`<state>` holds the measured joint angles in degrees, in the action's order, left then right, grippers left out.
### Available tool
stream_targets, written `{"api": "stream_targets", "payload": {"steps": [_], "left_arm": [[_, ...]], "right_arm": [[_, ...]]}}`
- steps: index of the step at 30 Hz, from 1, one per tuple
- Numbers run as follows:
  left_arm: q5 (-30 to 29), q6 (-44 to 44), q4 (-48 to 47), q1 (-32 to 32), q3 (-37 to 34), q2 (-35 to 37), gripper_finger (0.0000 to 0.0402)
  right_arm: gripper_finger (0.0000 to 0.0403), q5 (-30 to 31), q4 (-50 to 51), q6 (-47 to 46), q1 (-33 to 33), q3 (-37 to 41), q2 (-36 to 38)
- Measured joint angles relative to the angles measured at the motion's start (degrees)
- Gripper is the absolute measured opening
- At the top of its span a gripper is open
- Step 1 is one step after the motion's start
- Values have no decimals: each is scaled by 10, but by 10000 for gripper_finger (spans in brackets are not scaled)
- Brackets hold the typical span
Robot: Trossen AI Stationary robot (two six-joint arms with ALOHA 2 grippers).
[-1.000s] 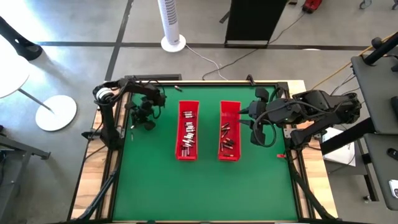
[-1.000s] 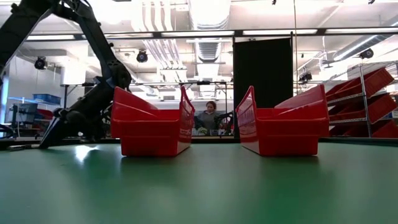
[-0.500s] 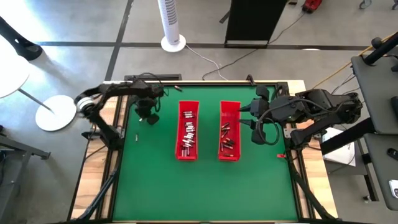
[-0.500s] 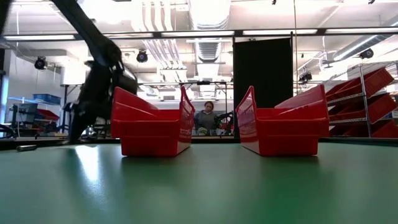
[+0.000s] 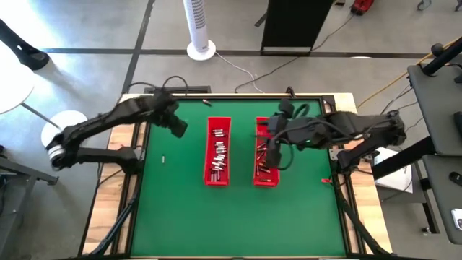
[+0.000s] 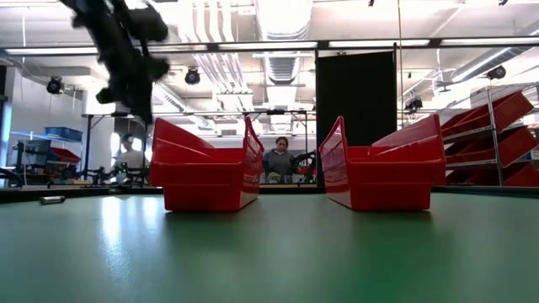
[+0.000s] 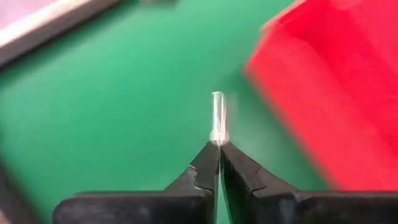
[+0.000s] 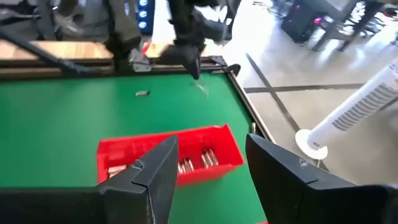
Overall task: Sort batteries
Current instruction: Put the silver battery into the left red bin
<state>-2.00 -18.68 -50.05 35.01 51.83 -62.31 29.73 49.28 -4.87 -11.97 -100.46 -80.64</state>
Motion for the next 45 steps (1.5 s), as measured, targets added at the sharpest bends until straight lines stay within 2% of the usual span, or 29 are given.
{"api": "stream_targets", "payload": {"steps": [5, 8, 10, 15, 24, 27, 31, 37, 39, 45], "left_arm": [[2, -44, 110, -104, 0, 107, 5], [1, -67, 177, -162, 1, 145, 4], [-7, -83, 183, -185, 1, 158, 3], [-61, -93, 124, -202, 1, 171, 2], [-60, -77, 99, -204, 1, 174, 0], [-67, -127, 37, -208, 1, 172, 0], [-104, -211, -68, -228, 0, 161, 8], [-125, -411, -136, -284, -15, 120, 63], [-107, -481, -140, -299, -34, 99, 83], [-52, -608, -119, -317, -116, 21, 120]], "right_arm": [[189, 3, -81, -6, 0, 1, -58], [189, 3, -129, -5, 0, 1, -91], [186, 3, -140, -4, 1, 1, -107], [179, 4, -130, -29, 0, 1, -109], [172, 11, -108, -76, -3, 1, -53], [176, 14, -92, -82, -6, 1, -47], [184, 18, -72, -81, -8, 1, -45], [192, 18, -70, -57, -8, 1, -48], [194, 18, -70, -50, -8, 1, -48], [196, 17, -43, -50, -8, 1, -47]]}}
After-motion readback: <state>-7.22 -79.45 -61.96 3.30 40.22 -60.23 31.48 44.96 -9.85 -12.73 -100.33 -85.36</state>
